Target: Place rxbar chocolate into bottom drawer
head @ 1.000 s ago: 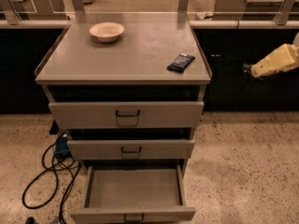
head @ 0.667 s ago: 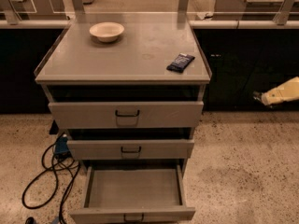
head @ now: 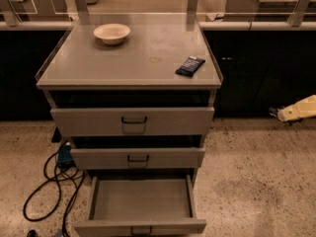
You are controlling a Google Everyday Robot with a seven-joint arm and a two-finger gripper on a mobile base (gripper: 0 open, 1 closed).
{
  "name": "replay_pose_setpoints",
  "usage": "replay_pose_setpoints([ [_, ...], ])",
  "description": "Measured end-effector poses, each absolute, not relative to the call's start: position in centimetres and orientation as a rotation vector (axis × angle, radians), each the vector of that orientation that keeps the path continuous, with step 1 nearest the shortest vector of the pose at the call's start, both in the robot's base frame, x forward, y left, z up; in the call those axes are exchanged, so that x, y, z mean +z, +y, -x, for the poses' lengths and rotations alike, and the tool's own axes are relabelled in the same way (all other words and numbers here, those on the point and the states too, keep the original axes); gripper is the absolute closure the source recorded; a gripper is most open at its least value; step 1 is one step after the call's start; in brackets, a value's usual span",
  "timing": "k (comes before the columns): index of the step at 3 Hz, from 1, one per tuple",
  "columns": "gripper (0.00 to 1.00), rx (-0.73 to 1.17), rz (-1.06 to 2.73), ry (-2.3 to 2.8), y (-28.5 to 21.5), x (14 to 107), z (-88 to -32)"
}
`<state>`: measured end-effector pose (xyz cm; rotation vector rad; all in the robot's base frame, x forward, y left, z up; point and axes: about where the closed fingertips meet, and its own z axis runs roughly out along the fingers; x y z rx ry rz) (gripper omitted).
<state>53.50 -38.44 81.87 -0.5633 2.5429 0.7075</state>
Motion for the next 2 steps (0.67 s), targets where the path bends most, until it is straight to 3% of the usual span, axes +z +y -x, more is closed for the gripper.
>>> replay_pose_setpoints([
  [1,1.0,0.811,0.56,2.434,-37.6,77.9,-53.3],
  [2,1.0,1.092,0.623,2.268,-33.1,70.0,-52.4],
])
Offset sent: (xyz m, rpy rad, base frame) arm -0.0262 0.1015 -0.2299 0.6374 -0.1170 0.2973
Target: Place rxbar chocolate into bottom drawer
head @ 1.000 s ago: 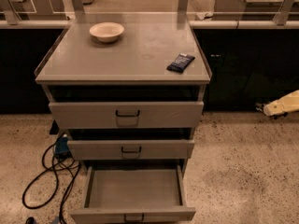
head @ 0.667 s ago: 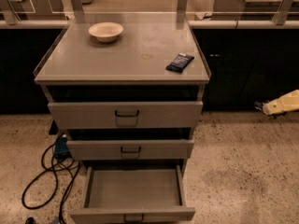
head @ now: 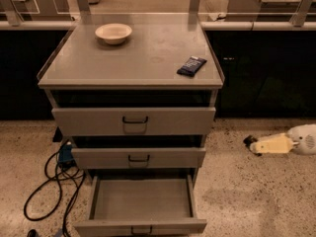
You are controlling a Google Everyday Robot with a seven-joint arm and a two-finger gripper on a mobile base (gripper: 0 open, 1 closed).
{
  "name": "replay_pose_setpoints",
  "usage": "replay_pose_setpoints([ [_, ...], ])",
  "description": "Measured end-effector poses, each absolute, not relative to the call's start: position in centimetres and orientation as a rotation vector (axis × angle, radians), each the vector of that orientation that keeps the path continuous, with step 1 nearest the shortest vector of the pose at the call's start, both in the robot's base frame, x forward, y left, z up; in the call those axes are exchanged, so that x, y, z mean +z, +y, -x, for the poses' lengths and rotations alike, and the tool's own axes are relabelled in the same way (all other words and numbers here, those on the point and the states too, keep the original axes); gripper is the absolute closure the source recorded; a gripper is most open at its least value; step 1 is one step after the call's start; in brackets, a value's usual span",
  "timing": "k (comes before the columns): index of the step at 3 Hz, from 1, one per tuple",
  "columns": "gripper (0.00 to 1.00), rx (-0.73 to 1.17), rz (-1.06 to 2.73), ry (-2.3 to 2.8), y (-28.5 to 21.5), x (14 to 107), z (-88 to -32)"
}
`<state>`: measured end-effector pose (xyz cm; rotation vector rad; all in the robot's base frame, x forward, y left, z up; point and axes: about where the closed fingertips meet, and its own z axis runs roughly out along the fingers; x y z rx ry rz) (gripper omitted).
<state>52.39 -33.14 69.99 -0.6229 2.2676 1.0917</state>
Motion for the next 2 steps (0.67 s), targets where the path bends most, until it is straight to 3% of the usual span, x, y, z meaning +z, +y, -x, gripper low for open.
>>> replay_pose_setpoints([
  [2,1.0,1.135,0.67,2.23,-31.9,67.21,-52.77],
])
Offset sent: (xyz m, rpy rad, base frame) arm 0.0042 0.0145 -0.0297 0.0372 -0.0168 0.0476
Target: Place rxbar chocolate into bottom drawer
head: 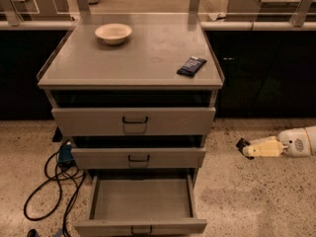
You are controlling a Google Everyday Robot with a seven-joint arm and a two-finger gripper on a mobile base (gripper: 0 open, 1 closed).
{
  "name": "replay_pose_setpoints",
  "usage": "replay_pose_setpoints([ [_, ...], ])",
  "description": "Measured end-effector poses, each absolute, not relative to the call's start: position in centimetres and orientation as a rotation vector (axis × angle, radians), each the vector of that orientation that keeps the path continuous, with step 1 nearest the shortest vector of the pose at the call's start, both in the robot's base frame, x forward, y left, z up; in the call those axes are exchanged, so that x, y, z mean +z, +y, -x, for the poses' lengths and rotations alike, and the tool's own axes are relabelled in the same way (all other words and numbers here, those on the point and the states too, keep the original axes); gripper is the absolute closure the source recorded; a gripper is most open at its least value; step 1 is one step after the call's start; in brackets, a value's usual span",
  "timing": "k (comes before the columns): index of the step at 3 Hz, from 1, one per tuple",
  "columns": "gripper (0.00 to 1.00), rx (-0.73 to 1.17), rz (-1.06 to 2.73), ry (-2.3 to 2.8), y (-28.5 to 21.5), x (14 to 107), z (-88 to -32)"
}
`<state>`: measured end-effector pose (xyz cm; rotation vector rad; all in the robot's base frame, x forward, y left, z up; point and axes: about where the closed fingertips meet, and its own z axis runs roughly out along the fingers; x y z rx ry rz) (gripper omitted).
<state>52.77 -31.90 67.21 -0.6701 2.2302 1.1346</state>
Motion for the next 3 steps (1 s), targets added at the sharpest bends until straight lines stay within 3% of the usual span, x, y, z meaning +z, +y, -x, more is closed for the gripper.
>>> replay_pose_setpoints([
  [3,1.0,1.194,0.72,1.984,-28.3,59.7,-55.2],
])
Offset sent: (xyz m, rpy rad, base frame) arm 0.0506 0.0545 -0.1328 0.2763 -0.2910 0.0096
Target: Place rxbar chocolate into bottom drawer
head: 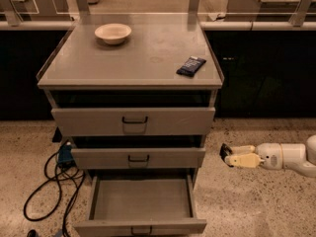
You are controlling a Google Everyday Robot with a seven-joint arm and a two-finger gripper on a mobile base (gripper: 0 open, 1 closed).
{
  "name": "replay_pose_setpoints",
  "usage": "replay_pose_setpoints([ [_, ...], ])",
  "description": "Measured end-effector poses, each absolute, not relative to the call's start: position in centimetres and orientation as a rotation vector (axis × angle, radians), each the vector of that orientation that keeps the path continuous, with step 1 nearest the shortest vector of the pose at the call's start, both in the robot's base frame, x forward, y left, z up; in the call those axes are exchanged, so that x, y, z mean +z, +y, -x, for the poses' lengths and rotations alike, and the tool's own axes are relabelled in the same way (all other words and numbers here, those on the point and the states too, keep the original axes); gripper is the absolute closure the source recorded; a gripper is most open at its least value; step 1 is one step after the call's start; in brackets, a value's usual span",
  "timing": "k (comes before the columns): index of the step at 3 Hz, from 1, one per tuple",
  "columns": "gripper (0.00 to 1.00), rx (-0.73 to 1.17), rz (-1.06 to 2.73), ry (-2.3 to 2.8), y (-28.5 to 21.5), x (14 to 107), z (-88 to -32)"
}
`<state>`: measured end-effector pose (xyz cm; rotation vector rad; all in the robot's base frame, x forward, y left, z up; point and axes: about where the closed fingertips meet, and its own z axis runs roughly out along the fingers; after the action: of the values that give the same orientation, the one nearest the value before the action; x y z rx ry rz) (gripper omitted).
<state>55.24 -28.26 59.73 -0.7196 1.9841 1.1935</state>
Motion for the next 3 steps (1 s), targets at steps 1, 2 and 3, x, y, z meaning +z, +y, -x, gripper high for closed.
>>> replay_pose_setpoints([
  [1,1.0,1.124,0.757,1.917,-27.8,59.3,-54.8],
  [2,1.0,1.021,0.753,1.812,-25.2,57.7,-52.9],
  [3,1.0,0.984,0.791,1.785,-22.5,56.5,-52.6],
])
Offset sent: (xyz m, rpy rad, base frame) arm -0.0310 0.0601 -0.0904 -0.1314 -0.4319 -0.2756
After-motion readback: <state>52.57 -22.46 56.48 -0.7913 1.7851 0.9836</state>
